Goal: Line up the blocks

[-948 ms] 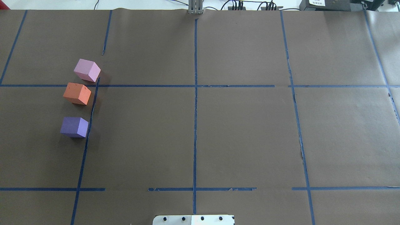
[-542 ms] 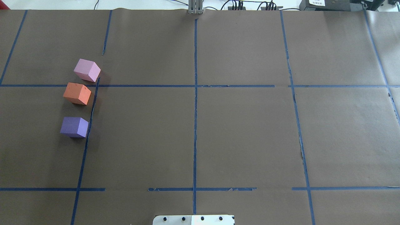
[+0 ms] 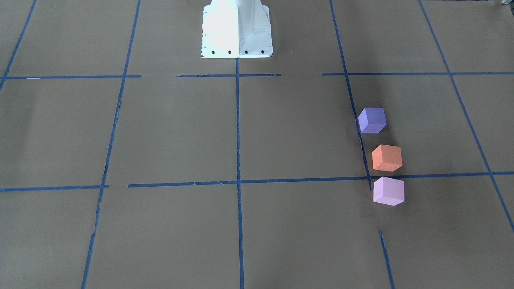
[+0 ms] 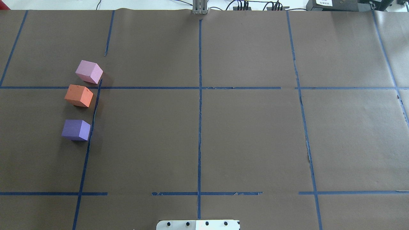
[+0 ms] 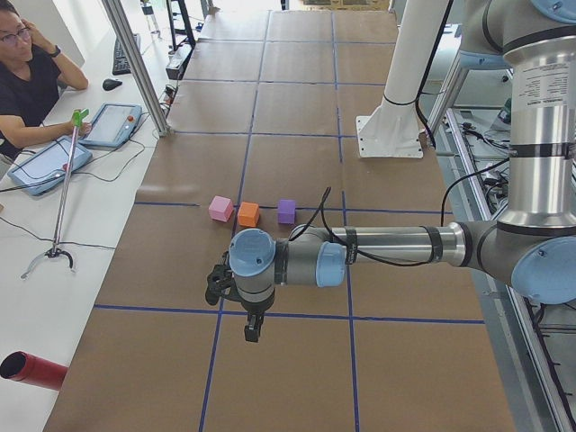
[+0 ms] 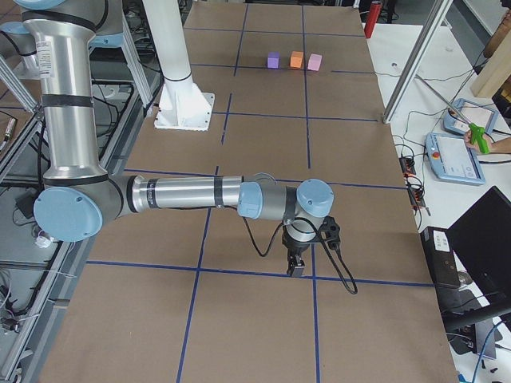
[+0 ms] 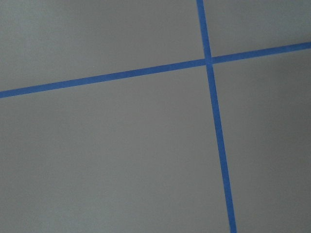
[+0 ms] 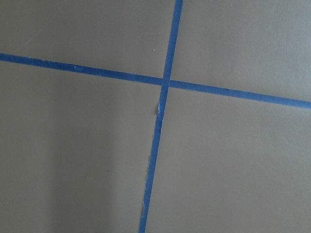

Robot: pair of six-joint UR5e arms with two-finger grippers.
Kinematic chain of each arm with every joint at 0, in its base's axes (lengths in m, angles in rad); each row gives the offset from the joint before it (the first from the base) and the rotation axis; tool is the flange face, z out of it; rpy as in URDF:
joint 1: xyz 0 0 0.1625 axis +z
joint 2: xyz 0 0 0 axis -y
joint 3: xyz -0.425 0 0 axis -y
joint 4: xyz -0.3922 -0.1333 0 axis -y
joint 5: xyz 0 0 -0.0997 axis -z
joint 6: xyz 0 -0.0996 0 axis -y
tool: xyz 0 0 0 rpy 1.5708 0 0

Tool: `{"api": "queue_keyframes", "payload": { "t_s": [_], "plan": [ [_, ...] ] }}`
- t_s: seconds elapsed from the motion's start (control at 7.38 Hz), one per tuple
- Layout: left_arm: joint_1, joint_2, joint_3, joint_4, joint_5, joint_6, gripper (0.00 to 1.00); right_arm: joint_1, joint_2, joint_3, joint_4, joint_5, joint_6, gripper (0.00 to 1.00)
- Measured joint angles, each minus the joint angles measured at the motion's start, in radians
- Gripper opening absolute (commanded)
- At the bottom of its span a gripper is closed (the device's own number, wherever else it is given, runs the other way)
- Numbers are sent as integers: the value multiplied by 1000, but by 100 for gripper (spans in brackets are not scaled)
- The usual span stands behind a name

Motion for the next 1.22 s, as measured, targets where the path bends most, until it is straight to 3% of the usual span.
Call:
{"api": "queue_keyframes", "payload": {
  "t_s": [1.22],
  "plan": [
    [4, -4, -11, 48, 6, -30, 100, 0, 0, 0, 0, 0, 0, 100]
  ]
}}
